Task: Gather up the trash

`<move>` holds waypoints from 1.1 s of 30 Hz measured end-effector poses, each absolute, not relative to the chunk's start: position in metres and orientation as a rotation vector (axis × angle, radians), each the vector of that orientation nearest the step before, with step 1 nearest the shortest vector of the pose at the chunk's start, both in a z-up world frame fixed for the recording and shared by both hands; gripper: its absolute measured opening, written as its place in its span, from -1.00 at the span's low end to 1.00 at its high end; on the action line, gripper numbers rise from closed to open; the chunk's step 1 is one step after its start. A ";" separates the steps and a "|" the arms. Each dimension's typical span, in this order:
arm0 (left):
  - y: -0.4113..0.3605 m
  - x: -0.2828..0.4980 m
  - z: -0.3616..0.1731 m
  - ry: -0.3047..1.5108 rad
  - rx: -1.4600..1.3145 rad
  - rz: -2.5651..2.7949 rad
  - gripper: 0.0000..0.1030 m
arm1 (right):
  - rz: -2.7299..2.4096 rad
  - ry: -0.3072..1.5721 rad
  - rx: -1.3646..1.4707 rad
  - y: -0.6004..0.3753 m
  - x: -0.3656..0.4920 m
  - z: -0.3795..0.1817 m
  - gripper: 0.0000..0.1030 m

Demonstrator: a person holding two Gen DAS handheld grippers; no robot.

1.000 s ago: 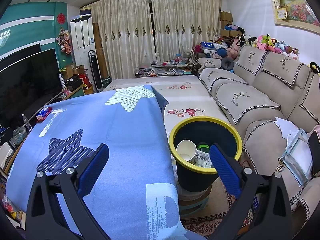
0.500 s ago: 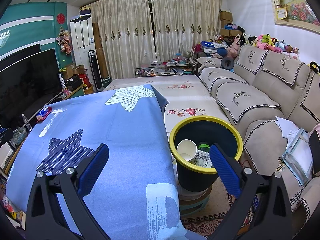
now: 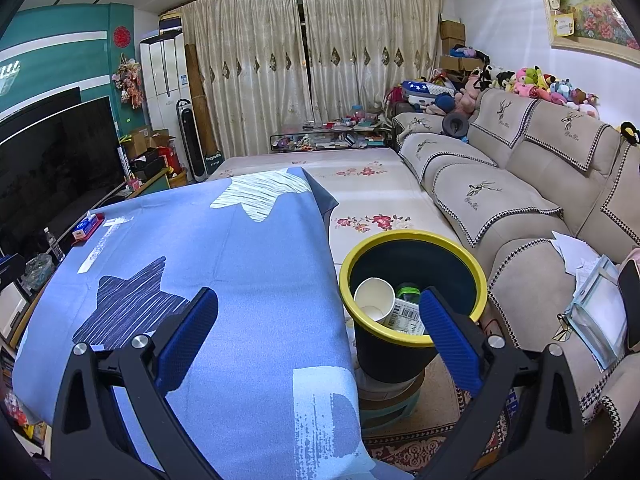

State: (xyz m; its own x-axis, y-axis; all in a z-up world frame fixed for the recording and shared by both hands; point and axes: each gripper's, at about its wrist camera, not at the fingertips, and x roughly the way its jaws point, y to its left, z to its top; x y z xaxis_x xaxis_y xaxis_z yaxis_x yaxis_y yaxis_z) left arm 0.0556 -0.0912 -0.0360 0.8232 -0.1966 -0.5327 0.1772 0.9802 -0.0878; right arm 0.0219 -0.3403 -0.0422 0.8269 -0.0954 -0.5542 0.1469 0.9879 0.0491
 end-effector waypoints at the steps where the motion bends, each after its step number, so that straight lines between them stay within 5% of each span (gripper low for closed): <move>1: -0.092 0.056 -0.036 0.572 -0.035 -0.200 0.90 | -0.129 0.585 0.091 -0.339 0.022 -0.044 0.86; 33: -0.094 0.071 -0.038 0.602 -0.062 -0.232 0.90 | -0.123 0.608 0.098 -0.326 0.028 -0.055 0.86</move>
State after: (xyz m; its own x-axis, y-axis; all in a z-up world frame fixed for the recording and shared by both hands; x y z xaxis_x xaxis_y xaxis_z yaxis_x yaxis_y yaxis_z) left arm 0.0711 -0.0944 -0.0380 0.7989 -0.2343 -0.5539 0.1983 0.9721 -0.1251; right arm 0.0280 -0.3259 -0.0552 0.8140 -0.0858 -0.5744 0.1435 0.9881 0.0557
